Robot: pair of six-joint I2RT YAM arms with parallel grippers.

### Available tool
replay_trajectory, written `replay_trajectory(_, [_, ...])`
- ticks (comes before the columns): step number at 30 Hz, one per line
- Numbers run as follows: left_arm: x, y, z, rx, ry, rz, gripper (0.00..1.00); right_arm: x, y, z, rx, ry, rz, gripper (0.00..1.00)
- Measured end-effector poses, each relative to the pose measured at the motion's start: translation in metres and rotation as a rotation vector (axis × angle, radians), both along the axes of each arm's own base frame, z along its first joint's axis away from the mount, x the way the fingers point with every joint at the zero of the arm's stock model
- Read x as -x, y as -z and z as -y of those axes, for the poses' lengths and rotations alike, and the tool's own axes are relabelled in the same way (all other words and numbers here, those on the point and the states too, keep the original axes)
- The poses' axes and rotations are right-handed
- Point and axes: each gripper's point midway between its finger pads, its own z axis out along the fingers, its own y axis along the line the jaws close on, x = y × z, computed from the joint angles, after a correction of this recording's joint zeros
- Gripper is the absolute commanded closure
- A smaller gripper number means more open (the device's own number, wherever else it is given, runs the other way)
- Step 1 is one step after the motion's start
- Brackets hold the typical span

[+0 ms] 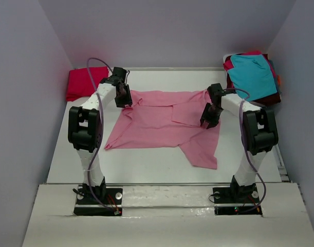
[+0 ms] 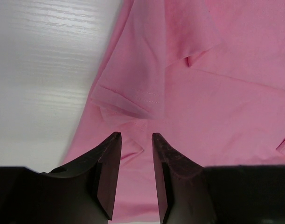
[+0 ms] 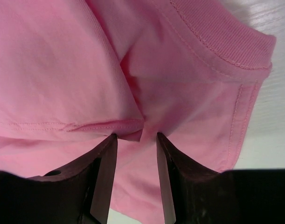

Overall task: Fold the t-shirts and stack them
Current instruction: Flatten the tshirt out

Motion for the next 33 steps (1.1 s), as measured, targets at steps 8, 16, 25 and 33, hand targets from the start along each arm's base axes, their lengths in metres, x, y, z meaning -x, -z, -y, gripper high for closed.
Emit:
replay_trajectory(8, [0.000, 0.000, -0.001, -0.008, -0.001, 0.001, 0.56, -0.003, 0.000, -0.004, -0.019, -0.003, 0.011, 0.55])
replay_trajectory(16, [0.000, 0.000, -0.002, -0.011, -0.002, 0.002, 0.56, -0.007, 0.004, -0.009, -0.040, -0.006, -0.001, 0.77])
replay_trajectory(25, [0.000, 0.000, -0.002, -0.012, -0.002, 0.002, 0.57, -0.009, 0.001, -0.012, -0.057, -0.005, 0.002, 0.93])
replay_trajectory(33, [0.000, 0.001, -0.002, -0.015, 0.001, 0.003, 0.65, -0.024, -0.019, -0.014, -0.060, -0.006, 0.045, 0.93])
